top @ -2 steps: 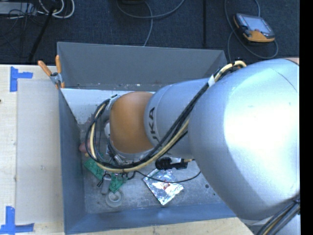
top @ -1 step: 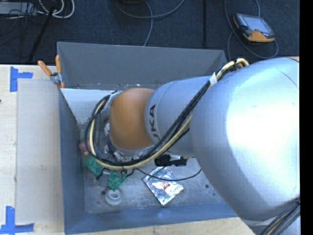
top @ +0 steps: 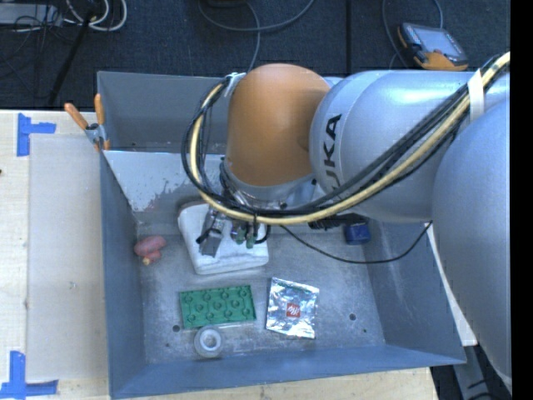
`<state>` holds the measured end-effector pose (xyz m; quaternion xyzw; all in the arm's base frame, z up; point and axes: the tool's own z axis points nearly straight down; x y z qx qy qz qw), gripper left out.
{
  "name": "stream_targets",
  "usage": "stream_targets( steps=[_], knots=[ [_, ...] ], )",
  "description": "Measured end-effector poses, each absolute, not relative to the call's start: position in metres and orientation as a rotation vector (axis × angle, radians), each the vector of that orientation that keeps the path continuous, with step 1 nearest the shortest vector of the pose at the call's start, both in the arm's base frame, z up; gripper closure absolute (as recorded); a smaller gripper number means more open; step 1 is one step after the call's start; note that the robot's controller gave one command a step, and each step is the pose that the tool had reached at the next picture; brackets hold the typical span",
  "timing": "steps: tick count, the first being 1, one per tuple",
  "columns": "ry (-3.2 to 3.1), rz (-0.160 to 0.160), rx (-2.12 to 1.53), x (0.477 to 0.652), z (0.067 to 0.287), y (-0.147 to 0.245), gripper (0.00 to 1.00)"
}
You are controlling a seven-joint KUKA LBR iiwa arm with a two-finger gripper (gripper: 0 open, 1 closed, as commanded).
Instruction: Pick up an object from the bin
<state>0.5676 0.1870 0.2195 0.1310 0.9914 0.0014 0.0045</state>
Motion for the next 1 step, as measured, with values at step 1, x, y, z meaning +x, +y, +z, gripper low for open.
stream_targets(
  steps=[1],
  knots=[
    [3.114, -0.001, 0.409, 0.5655, 0.2146, 0.1873, 0.0]
  ],
)
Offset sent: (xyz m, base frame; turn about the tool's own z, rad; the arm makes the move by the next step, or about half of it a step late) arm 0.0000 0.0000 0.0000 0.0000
